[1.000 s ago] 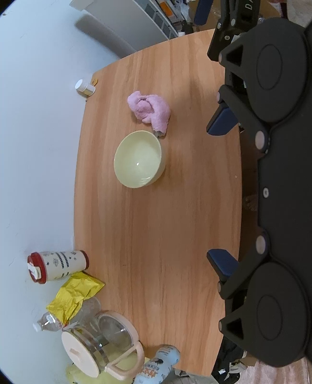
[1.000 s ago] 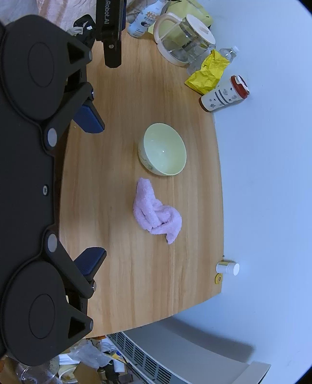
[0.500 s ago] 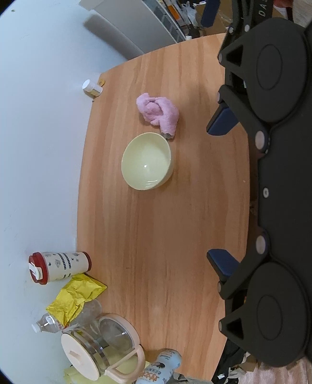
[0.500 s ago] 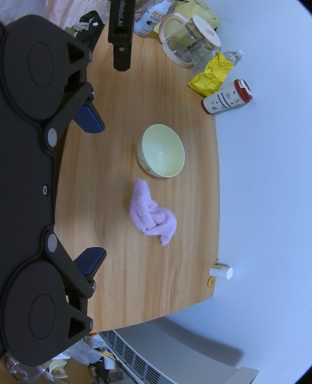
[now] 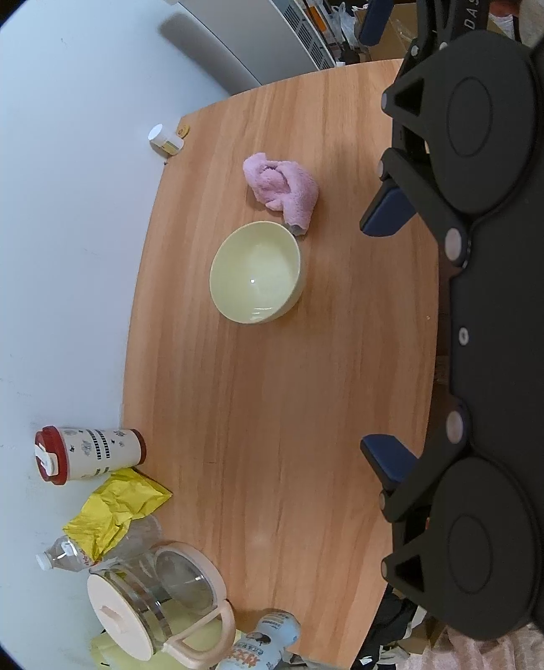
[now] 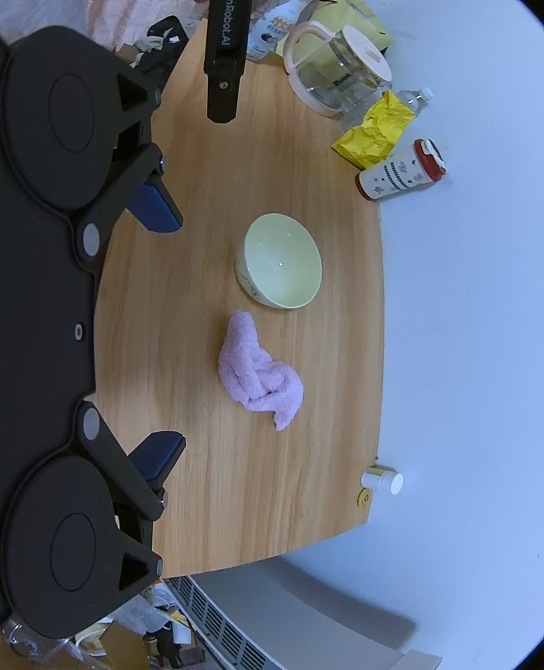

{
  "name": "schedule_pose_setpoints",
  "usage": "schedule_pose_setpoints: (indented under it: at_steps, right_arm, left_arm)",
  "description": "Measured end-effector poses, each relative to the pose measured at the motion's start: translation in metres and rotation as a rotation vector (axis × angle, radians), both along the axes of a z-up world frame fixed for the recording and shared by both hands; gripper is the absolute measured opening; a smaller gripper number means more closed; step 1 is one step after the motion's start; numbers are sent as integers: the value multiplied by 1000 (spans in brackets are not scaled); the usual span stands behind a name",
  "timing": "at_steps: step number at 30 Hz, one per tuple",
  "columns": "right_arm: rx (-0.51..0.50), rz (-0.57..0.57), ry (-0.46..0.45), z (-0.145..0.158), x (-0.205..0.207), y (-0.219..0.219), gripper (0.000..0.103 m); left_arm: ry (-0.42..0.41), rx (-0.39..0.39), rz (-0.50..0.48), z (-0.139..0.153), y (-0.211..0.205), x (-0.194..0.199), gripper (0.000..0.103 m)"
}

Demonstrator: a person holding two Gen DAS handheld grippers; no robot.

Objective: Clean bowl
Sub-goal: 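Move both tools toward the pale bowl and pink towel, then grasp the pink towel with the right tool while the left tool grips the bowl rim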

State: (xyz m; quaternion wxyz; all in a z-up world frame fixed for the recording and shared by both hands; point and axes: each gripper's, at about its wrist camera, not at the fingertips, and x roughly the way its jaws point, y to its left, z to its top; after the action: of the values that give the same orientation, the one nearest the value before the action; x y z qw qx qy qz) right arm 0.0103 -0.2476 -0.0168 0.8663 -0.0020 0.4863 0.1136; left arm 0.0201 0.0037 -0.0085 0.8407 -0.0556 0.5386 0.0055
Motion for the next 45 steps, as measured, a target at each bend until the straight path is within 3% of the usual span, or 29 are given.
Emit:
schedule_pose_setpoints:
  at_steps: [16, 38, 45]
  right_arm:
    - [-12, -1, 0, -5, 7, 0, 103]
    - [32, -96, 37, -13, 38, -28, 103]
    - [127, -104, 26, -16, 50, -39, 103]
  left_arm:
    - [-4, 86, -51, 1, -24, 2, 102]
    - [26, 48, 17, 4, -3, 35, 103]
    - [27, 13, -12, 1, 4, 48, 103]
